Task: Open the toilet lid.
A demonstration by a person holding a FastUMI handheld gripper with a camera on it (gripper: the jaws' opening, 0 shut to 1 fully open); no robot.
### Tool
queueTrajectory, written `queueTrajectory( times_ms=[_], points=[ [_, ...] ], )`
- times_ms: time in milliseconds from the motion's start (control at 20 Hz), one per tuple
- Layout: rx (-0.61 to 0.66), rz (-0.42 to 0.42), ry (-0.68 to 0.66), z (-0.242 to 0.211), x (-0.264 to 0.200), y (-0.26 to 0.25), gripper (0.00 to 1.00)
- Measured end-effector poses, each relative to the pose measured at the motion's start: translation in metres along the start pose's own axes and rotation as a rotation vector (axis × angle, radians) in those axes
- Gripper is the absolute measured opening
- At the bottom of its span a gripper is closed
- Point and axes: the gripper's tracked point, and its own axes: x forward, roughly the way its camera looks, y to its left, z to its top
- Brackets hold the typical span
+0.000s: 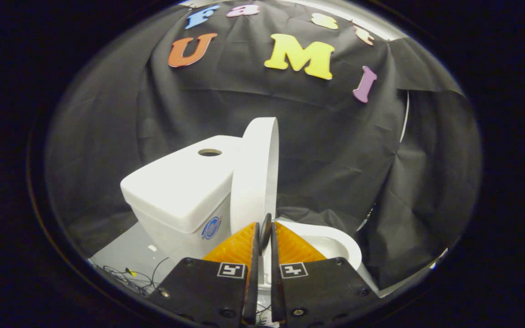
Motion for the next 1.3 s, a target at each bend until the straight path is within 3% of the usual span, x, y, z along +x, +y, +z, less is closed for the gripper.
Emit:
queueTrajectory(
  times_ms=[50, 150, 300, 350, 450, 550, 900, 1100, 1300],
  points=[
    [0.016, 0.024, -0.005, 0.000, -0.001, -0.001, 0.15],
    [0.049, 0.097, -0.047, 0.008, -0.005, -0.002, 0.35],
    [0.098, 0.093, -0.141, 0.022, -0.021, -0.036, 0.64],
    [0.107, 0.130, -0.162, 0.022, -0.026, -0.038, 0.73],
    [0.119, 0.180, -0.212, 0.022, -0.040, -0.052, 0.87],
    [0.132, 0.158, -0.256, 0.021, -0.055, -0.082, 1.00],
    [0.194, 0.111, -0.354, 0.000, -0.097, -0.174, 1.00],
    [0.157, 0.052, -0.383, -0.034, -0.117, -0.224, 1.00],
    [0.199, 0.020, -0.372, -0.073, -0.133, -0.254, 1.00]
  ],
)
